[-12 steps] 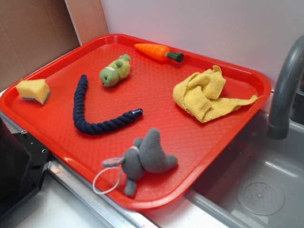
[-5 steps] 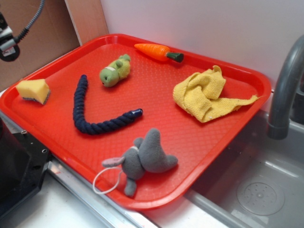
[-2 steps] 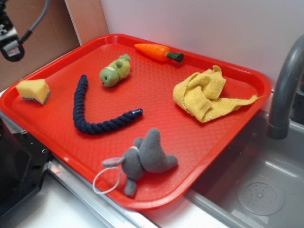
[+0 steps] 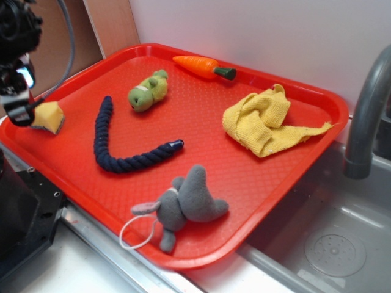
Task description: Grab the green sponge.
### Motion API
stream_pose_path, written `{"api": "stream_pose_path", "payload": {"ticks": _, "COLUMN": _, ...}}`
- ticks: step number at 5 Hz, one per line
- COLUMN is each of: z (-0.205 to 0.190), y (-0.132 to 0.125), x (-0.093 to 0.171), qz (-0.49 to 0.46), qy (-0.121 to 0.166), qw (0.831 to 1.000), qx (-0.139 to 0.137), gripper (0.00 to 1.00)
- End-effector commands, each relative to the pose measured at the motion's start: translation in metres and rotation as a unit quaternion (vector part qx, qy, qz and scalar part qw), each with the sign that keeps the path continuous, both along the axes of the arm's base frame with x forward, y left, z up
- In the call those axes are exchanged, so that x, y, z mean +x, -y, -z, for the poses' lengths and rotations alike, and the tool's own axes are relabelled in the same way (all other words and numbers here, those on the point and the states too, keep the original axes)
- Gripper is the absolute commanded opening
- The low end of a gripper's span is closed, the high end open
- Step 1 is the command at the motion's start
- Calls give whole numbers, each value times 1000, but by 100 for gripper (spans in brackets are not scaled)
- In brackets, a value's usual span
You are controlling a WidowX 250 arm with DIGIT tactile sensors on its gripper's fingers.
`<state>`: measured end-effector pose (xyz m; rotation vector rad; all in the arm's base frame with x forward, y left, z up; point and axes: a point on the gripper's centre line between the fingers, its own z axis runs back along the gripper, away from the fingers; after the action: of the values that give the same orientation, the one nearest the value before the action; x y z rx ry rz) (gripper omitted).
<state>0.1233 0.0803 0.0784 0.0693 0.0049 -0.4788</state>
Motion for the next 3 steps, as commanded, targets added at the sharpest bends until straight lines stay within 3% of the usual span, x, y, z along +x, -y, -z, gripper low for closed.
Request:
{"api": "stream_pose_path", "payload": {"ticks": 1, "z": 23, "y": -22, "x": 26, "qz": 57, "qy": -8, "qw": 998, "qx": -14, "gripper": 100}}
{"api": "stream_pose_path", "payload": {"ticks": 3, "z": 8, "y": -47, "x": 34, "qz": 80, "qy": 29, "qw": 996, "qx": -6, "gripper": 100}}
